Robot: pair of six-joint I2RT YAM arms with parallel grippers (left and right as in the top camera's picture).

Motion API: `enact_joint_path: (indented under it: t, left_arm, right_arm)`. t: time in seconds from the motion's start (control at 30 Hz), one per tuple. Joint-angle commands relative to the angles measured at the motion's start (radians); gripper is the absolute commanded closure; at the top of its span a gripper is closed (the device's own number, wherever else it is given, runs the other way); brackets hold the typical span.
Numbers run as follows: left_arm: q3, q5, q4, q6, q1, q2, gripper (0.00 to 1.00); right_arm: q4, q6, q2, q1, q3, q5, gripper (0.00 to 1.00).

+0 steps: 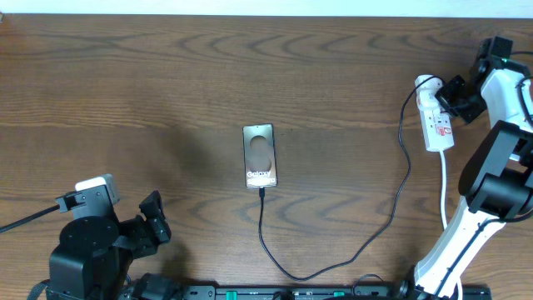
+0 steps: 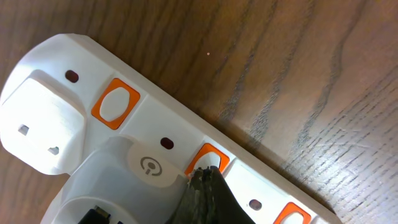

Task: Plug charger to phone and switch on socket

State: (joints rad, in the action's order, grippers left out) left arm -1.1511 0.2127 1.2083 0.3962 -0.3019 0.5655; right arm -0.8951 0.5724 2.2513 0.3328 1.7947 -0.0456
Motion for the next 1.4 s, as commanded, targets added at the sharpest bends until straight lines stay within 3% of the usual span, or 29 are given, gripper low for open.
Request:
enact_joint_path:
  t: [0.0,0.6,0.97,1.17,1.37]
  left_arm:
    - [0.003,0.013,0.003,0.005,0.004,0.001,0.09]
    - [0.003,0.013,0.003,0.005,0.004,0.001,0.09]
    - [0.003,0.013,0.003,0.005,0.004,0.001,0.09]
    - [0.003,0.013,0.003,0.005,0.004,0.001,0.1]
    - [0.003,0.013,0.003,0.005,0.004,0.001,0.09]
  right_arm:
    - [0.008,-0.02,0.096,-0.058,-0.026,-0.096,0.99]
    - [-0.081,-0.095,0.018,-0.073,-0.026,-0.161,0.99]
    - [-0.206,-0.015,-0.293,-0.072,-0.026,0.262,0.99]
    - [-0.224,-0.011,-0.443,-0.072,-0.026,0.288,0.99]
    - [-0.222,0.079,-0.752,-0.073,-0.026,0.27,0.99]
